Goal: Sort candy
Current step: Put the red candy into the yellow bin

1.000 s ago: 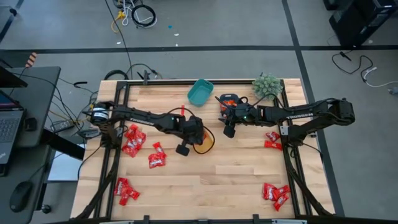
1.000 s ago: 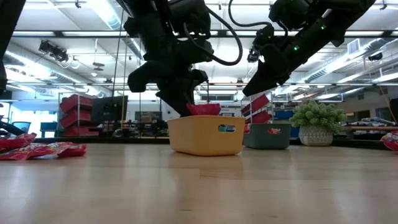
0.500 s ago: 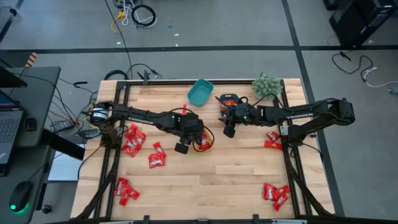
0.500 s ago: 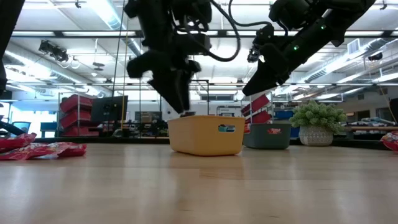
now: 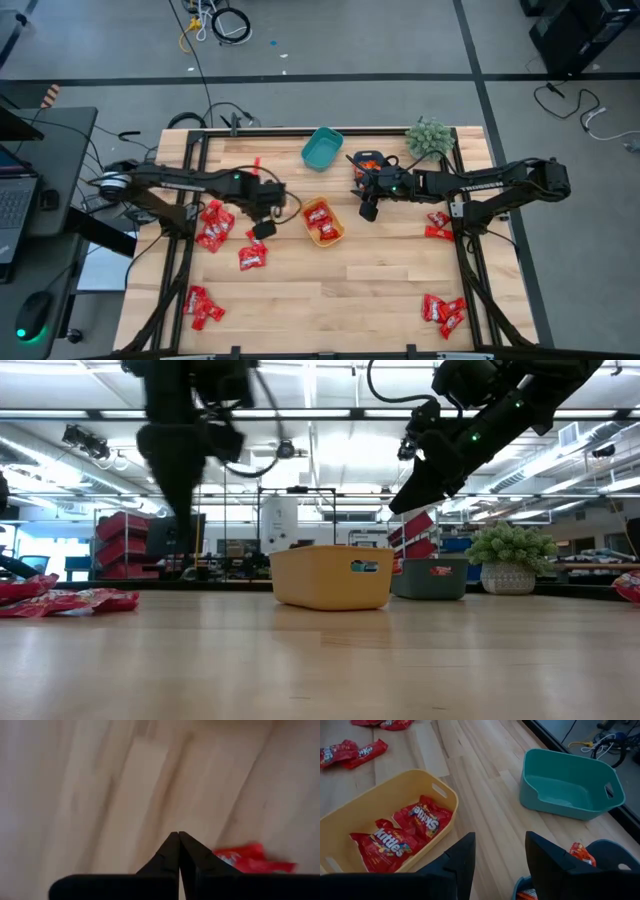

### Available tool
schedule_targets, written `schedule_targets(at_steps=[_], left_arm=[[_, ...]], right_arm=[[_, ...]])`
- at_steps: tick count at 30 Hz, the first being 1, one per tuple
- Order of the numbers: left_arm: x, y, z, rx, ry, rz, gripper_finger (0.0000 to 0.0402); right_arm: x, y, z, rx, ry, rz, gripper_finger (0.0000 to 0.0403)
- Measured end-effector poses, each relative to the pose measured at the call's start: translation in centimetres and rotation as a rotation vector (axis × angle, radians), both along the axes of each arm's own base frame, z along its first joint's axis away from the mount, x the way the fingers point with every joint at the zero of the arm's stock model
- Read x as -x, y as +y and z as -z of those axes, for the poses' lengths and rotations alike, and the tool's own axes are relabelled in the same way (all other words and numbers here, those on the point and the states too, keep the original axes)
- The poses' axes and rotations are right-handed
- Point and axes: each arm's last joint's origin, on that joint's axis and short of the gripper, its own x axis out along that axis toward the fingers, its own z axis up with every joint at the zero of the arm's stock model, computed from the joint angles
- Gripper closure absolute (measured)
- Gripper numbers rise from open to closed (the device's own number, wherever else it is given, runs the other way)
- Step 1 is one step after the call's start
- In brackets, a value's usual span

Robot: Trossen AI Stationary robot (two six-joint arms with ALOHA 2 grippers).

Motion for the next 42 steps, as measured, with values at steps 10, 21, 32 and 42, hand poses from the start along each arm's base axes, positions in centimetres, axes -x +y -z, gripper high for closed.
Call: schedule_targets(at_steps=[10,21,32,42], left_arm=[[6.0,-0.3,3.6,0.077,0.129,-0.509,0.0377],[7.7,0.8,6.2,0.064,0.196,-0.592,0.0290],[8.8,1.7,8.8,0.107,0.174,-0.585,0.0245],[8.4,1.7,9.0,0.107,0.139,-0.409,0.0380]], right_arm=[[-0.1,0.0,-0.1,-0.002,-0.022,-0.005,0.0245],[-0.2,0.0,-0.2,0.004,-0.024,-0.013,0.0245],[-0.2,0.0,-0.2,0.003,-0.024,-0.015,0.0245],[-0.2,0.0,-0.2,0.003,-0.023,-0.015,0.0245]])
